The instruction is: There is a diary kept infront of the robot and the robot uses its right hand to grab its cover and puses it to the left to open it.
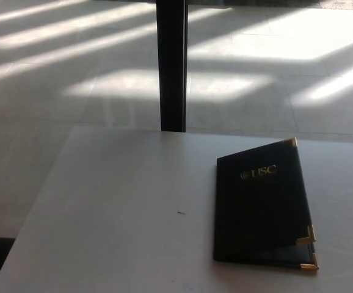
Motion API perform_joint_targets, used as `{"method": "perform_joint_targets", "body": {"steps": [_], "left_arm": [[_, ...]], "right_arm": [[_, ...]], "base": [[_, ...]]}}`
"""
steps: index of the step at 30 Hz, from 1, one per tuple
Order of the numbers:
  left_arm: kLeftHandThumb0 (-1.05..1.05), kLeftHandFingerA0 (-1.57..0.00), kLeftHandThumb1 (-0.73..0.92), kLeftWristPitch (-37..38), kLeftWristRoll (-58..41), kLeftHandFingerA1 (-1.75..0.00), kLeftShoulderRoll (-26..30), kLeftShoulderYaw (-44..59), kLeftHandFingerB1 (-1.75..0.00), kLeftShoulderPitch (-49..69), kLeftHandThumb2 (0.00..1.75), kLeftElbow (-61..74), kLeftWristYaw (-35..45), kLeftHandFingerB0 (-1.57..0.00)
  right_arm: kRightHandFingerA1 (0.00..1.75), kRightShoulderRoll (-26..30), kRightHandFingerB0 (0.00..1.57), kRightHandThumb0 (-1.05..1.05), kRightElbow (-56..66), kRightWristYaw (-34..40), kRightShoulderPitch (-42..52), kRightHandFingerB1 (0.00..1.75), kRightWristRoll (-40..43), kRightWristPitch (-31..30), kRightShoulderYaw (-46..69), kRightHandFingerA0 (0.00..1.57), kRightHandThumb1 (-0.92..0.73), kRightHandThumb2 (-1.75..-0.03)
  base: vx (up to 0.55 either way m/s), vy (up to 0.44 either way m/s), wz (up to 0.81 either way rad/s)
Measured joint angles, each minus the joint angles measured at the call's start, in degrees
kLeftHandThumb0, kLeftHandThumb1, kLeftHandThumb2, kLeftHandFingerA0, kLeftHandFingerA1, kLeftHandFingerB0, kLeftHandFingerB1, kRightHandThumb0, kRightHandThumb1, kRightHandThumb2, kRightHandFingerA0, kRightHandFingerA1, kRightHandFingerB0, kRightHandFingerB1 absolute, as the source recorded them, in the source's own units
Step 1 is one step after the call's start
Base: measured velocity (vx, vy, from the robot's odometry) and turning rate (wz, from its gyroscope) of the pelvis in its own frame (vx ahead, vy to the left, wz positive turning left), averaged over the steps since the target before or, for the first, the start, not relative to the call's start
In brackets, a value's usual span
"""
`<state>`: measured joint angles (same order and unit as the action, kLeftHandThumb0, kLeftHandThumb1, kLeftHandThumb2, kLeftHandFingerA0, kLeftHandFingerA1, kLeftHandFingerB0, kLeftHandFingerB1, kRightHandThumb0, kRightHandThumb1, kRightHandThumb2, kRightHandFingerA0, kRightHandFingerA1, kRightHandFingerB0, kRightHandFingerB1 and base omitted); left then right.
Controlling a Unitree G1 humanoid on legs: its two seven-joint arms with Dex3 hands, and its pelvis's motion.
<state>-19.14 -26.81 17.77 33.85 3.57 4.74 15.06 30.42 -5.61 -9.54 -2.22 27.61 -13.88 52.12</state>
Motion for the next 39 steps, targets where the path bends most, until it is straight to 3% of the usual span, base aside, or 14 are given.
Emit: {"method": "perform_joint_targets", "body": {"steps": [16, 17, 19, 21, 27, 28, 31, 32, 33, 34, 35, 36, 38, 39], "left_arm": [[-0.69, -0.29, 0.78, -2.00, -3.08, -0.47, -1.46, -0.12, -0.40, 5.27, 0.63, 3.91, 0.36, -0.28], [-0.69, -0.30, 0.79, -2.00, -3.11, -0.47, -1.43, -0.07, -0.40, 5.47, 0.63, 3.82, 0.46, -0.28], [-0.74, -0.30, 0.63, -1.98, -3.14, -0.58, -1.24, 0.31, -0.51, 6.25, 1.03, 3.59, 0.74, -0.23], [-0.72, -0.33, 0.62, -1.98, -3.14, -0.59, -0.99, 0.46, -0.51, 6.71, 1.04, 3.54, 0.94, -0.24], [-0.70, -0.41, 0.77, -1.97, -3.25, -0.48, -0.49, 1.18, -0.42, 7.56, 0.63, 3.42, 1.27, -0.39], [-0.71, -0.42, 0.78, -1.97, -3.28, -0.49, -0.49, 1.34, -0.42, 7.66, 0.63, 3.42, 1.27, -0.39], [-0.72, -0.42, 0.78, -1.97, -3.28, -0.49, -0.49, 1.59, -0.42, 7.86, 0.63, 3.43, 1.28, -0.40], [-0.73, -0.43, 0.77, -1.97, -3.28, -0.49, -0.49, 1.61, -0.42, 7.88, 0.63, 3.43, 1.28, -0.41], [-0.73, -0.42, 0.78, -1.97, -3.28, -0.49, -0.49, 1.66, -0.42, 7.97, 0.63, 3.43, 1.28, -0.41], [-0.72, -0.42, 0.77, -1.96, -3.26, -0.49, -0.48, 1.69, -0.42, 8.06, 0.63, 3.43, 1.28, -0.41], [-0.74, -0.41, 0.76, -1.96, -3.28, -0.49, -0.48, 1.73, -0.42, 8.12, 0.63, 3.43, 1.28, -0.43], [-0.74, -0.41, 0.75, -1.96, -3.29, -0.50, -0.48, 1.77, -0.42, 8.17, 0.63, 3.43, 1.28, -0.42], [-0.75, -0.42, 0.74, -1.95, -3.37, -0.50, -0.49, 1.99, -0.42, 8.42, 0.63, 3.38, 1.37, -0.43], [-0.75, -0.39, 0.60, -1.92, -3.37, -0.60, -0.49, 1.99, -0.53, 8.42, 1.04, 3.27, 1.42, -0.34]], "right_arm": [[0.43, -7.28, 0.17, -0.87, 9.05, 4.00, -11.78, 0.31, 1.70, -7.20, -19.02, 0.26, -0.92, -0.71], [0.50, -8.03, 0.01, -0.36, 8.51, 4.20, -11.96, 0.48, 1.63, -7.29, -19.95, 0.03, -0.51, -1.12], [0.50, -10.53, 0.00, -0.36, 7.09, 4.95, -12.91, 0.48, 1.63, -7.86, -21.79, 0.03, -0.53, -1.13], [0.45, -13.11, 0.15, -0.83, 5.43, 5.68, -13.15, 0.31, 1.54, -8.59, -23.71, 0.27, -0.92, -0.74], [0.46, -18.04, 0.13, -0.87, 1.18, 7.26, -13.50, 0.31, 0.65, -9.40, -27.87, 0.20, -0.92, -0.73], [0.51, -18.86, 0.00, -0.37, 0.86, 7.42, -13.51, 0.49, 0.49, -9.46, -28.56, 0.03, -0.47, -1.10], [0.51, -21.82, 0.00, -0.38, -0.22, 7.99, -13.74, 0.49, 0.35, -9.87, -30.31, 0.03, -0.47, -1.10], [0.56, -22.49, 0.00, -0.88, -0.52, 8.13, -13.74, 0.36, 0.32, -10.06, -30.67, 0.19, -0.77, -1.16], [0.45, -23.27, 0.08, -0.88, -0.72, 8.31, -13.80, 0.30, 0.29, -10.22, -31.02, 0.15, -0.92, -0.72], [0.53, -23.98, 0.03, -0.87, -0.86, 8.46, -13.93, 0.37, 0.25, -10.26, -31.37, 0.13, -0.76, -1.12], [0.45, -24.68, 0.07, -0.90, -0.97, 8.66, -14.06, 0.29, 0.20, -10.31, -31.63, 0.17, -0.92, -0.76], [0.52, -25.19, 0.02, -0.89, -1.03, 8.90, -14.15, 0.36, 0.14, -10.35, -31.74, 0.11, -0.75, -1.14], [0.52, -26.78, 0.04, -0.91, -1.28, 9.89, -14.38, 0.35, 0.03, -10.43, -31.64, 0.12, -0.77, -1.14], [0.43, -27.20, 0.05, -0.92, -1.30, 10.25, -14.38, 0.27, 0.01, -10.47, -31.48, 0.12, -0.92, -0.75]], "base": [[0.00, 0.000, 0.00], [0.00, 0.000, 0.00], [0.00, 0.000, 0.00], [0.00, 0.000, 0.00], [0.00, 0.000, 0.00], [0.00, 0.000, 0.00], [0.00, 0.000, 0.00], [0.00, 0.000, 0.00], [0.00, 0.000, 0.00], [0.00, 0.000, 0.00], [0.00, 0.000, 0.00], [0.00, 0.000, 0.00], [0.00, 0.000, 0.00], [0.00, 0.000, 0.00]]}}
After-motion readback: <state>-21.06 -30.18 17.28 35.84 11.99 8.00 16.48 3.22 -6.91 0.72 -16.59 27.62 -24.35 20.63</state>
